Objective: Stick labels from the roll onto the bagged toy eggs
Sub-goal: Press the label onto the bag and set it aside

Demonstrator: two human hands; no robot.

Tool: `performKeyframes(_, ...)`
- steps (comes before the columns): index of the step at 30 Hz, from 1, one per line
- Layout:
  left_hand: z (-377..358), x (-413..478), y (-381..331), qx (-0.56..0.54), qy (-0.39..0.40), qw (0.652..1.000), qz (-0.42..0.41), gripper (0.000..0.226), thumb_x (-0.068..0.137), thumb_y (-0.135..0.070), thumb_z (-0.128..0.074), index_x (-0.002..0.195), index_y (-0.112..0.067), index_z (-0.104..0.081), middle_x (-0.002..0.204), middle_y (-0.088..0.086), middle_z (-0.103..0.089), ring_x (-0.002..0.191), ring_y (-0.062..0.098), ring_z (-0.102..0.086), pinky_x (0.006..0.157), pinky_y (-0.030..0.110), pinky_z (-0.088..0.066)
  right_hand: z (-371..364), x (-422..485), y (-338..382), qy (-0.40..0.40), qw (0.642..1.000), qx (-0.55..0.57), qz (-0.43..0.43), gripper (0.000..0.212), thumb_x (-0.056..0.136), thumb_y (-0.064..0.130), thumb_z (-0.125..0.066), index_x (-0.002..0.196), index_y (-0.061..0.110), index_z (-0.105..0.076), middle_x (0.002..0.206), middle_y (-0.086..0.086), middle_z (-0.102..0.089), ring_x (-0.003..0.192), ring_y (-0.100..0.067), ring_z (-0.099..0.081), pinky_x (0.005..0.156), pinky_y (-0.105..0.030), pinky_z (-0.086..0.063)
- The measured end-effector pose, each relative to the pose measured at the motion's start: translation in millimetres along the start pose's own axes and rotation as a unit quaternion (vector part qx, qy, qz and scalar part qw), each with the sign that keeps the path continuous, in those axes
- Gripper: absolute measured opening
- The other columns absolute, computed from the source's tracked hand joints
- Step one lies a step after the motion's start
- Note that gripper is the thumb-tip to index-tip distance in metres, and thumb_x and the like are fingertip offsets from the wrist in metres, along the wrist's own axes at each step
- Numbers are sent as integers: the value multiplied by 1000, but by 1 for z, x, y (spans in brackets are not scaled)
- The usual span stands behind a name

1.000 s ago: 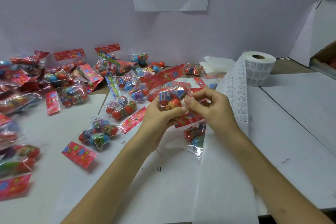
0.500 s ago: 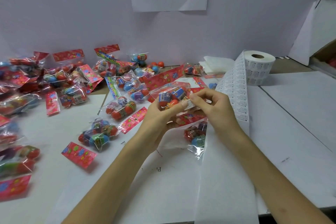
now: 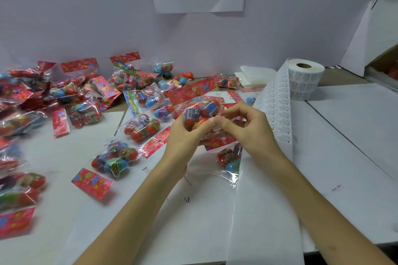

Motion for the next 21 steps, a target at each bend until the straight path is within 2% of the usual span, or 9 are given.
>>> performKeyframes(2, 0, 0, 1, 1, 1, 1000, 4, 45, 92, -30, -75, 134, -18, -62, 118, 5, -75, 104, 24, -75, 94, 44, -61, 0, 1, 0, 7, 1000, 4, -3, 17, 79, 39, -78, 86, 24, -73, 80, 12, -73, 86, -15, -74, 79, -35, -63)
performKeyframes(4, 0, 2, 3, 1, 0, 1000, 13, 43, 93, -31, -74, 132, -17, -63, 115, 6, -76, 99, 23, -76, 91, 40, -62, 0, 2, -1, 8, 1000, 24, -5, 8, 88, 25, -75, 87, 17, -74, 77, 6, -74, 80, -17, -75, 79, -37, -63)
performKeyframes(6, 0, 3, 4, -2, 1, 1000, 16, 39, 94, -31, -73, 128, -17, -64, 106, 3, -79, 90, 21, -78, 80, 30, -64, 3, 2, 0, 3, 1000, 22, -1, 9, 93, 20, -72, 90, 11, -75, 78, 3, -74, 78, -19, -75, 76, -33, -62)
performKeyframes(8, 0, 2, 4, -5, -1, 1000, 14, 36, 94, -31, -73, 126, -18, -65, 98, -1, -80, 84, 19, -79, 72, 24, -63, 3, 2, -1, 3, 1000, 23, -3, 14, 95, 19, -69, 92, 7, -74, 83, -4, -75, 81, -23, -75, 76, -34, -63)
performKeyframes(11, 1, 2, 3, 1, -11, 1000, 9, 38, 93, -32, -73, 128, -19, -64, 104, 2, -79, 89, 19, -78, 79, 30, -64, 1, 1, -2, 4, 999, 37, -11, 15, 95, 23, -69, 95, 8, -73, 88, -9, -74, 86, -27, -75, 80, -40, -63)
performKeyframes(15, 2, 1, 0, 13, -13, 1000, -7, 39, 94, -32, -73, 129, -19, -63, 108, 6, -77, 88, 21, -78, 78, 31, -65, -2, -1, 0, 14, 1000, -1, -1, 33, 75, 45, -80, 96, 21, -72, 91, 4, -72, 92, -13, -70, 81, -32, -62)
performKeyframes(19, 3, 0, 2, 0, -12, 1000, 3, 35, 95, -26, -72, 128, -17, -65, 104, 6, -79, 85, 23, -78, 80, 37, -65, -6, 0, -1, 45, 999, -3, 13, 29, 77, 20, -88, 100, 20, -69, 91, 5, -72, 90, -10, -71, 77, -27, -62)
performKeyframes(21, 3, 0, 2, -3, -11, 1000, 0, 33, 95, -25, -72, 127, -17, -66, 102, 5, -79, 84, 24, -79, 80, 37, -65, -7, 0, -1, 55, 998, -7, 20, 32, 78, 14, -87, 103, 20, -68, 91, 10, -72, 91, -6, -70, 76, -22, -60)
Point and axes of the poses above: each hand's wrist, its own x-axis towards the middle knuckle, its own z-axis out of the back of the hand, y = z × x, the point moved 8 cm from there along x, towards the middle knuckle
